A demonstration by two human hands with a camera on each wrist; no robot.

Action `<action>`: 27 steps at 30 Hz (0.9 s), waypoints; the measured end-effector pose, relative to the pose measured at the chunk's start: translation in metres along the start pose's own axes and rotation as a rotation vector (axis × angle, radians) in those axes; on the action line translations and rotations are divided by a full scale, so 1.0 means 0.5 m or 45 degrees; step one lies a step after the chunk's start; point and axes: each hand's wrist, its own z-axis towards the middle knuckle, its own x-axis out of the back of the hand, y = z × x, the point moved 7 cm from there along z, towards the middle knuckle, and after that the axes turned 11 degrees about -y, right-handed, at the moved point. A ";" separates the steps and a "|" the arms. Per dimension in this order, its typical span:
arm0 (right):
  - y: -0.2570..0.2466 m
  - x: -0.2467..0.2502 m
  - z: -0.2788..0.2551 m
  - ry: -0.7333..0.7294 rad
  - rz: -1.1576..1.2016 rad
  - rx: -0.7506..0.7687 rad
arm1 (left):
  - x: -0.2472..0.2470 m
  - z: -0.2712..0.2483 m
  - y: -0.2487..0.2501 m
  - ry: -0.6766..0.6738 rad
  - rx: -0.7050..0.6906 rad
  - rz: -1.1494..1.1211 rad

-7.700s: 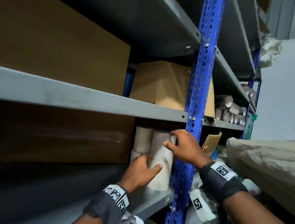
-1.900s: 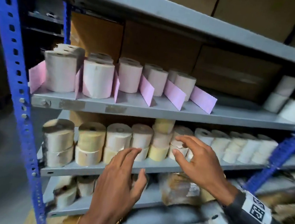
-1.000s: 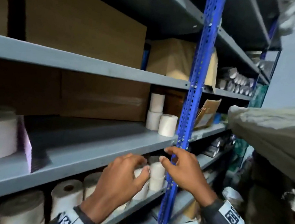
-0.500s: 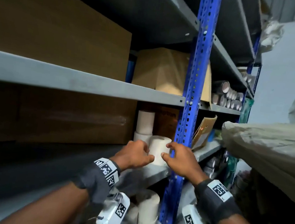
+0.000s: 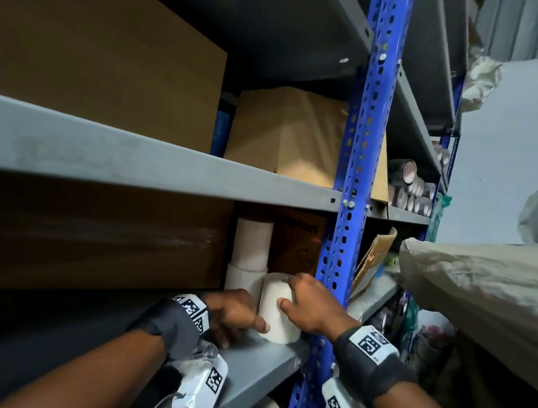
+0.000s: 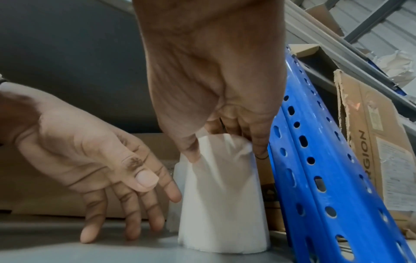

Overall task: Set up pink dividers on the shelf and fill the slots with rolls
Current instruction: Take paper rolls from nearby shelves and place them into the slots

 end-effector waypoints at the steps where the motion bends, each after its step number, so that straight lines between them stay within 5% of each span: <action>1: -0.002 -0.004 0.006 -0.020 -0.012 0.006 | 0.000 0.007 -0.002 -0.003 -0.010 -0.003; 7: -0.014 0.009 0.021 -0.112 0.010 0.105 | -0.002 0.019 -0.012 -0.024 -0.044 -0.018; 13: -0.020 0.058 -0.033 0.064 0.226 0.316 | -0.009 -0.010 0.011 -0.052 -0.162 -0.034; 21: -0.061 0.181 -0.174 0.267 0.631 0.597 | -0.026 -0.155 0.116 0.113 -0.767 -0.210; 27: -0.103 0.221 -0.321 0.285 0.930 0.737 | -0.090 -0.326 0.107 0.466 -0.779 -0.259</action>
